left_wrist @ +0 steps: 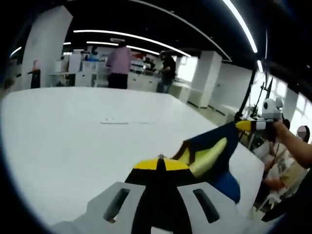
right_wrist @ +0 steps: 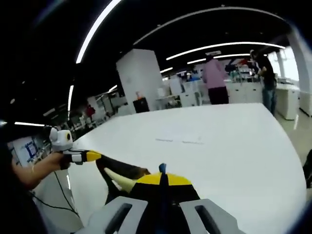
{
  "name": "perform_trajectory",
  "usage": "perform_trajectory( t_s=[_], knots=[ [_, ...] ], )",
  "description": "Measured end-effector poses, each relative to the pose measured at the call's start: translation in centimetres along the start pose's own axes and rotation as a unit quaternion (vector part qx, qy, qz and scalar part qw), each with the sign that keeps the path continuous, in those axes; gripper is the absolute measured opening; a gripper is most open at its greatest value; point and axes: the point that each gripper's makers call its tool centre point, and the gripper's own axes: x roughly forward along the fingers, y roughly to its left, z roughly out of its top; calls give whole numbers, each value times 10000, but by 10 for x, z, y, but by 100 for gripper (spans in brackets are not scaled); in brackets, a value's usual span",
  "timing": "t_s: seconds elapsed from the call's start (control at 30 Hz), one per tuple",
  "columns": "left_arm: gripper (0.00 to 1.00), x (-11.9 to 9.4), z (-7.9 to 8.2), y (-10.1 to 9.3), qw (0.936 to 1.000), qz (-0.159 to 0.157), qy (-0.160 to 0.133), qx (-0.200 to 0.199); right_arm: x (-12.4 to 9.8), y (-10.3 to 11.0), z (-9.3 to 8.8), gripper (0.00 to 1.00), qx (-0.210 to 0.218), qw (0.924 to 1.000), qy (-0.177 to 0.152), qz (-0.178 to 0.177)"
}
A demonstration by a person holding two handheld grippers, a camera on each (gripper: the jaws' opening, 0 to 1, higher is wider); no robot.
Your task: Fold the garment on the visible template until the final outline fits inside the template.
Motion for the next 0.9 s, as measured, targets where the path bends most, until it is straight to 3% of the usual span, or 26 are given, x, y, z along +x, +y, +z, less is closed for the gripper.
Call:
perform_trajectory(
  t_s=[0.2, 0.53, 0.67, 0.9],
  knots=[
    [0, 9, 13, 9, 9999, 59, -85, 62, 1, -8, 15, 0, 278, 9994, -196, 23],
    [0, 32, 30, 32, 9993, 249, -149, 225, 13, -34, 26, 0, 268, 9993, -179, -190],
    [0, 42, 33, 43, 9990, 329, -159, 248, 19, -47, 29, 0, 290, 9989, -178, -327],
    [0, 60, 28, 65, 9987, 489, -55, 156, 35, -76, 26, 0, 712, 9954, -81, -633]
  ],
)
